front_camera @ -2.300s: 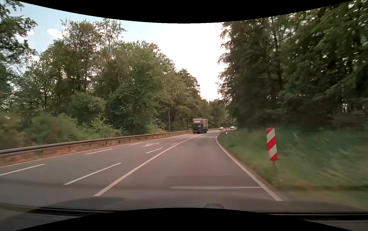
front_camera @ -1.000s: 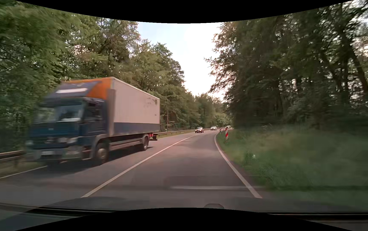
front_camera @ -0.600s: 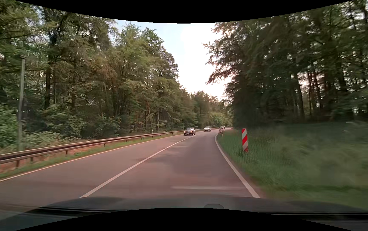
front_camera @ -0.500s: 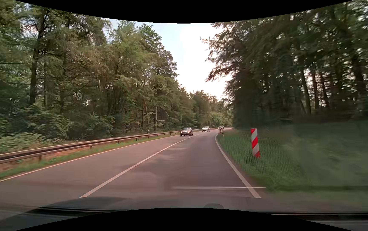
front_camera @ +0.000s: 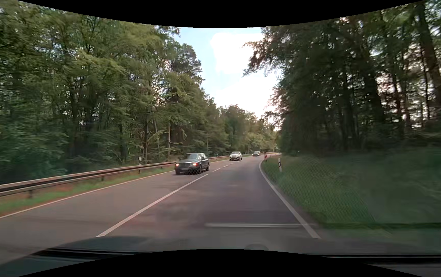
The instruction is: Follow the waypoints while adhering to traffic rules and regulations
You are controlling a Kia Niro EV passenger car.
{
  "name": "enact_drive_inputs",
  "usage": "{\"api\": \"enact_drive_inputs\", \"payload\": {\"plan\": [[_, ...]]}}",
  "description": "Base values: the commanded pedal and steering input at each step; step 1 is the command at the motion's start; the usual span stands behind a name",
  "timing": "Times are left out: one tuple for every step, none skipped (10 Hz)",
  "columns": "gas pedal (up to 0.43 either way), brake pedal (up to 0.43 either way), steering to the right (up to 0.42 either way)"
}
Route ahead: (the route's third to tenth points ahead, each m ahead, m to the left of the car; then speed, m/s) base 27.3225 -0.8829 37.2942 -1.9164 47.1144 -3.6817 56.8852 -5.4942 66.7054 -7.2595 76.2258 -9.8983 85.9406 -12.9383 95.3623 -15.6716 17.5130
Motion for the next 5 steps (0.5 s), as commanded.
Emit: {"api": "enact_drive_inputs", "payload": {"plan": [[0.260, 0.000, 0.013], [0.260, 0.000, 0.013], [0.260, 0.000, 0.013], [0.260, 0.000, 0.013], [0.260, 0.000, 0.013]]}}
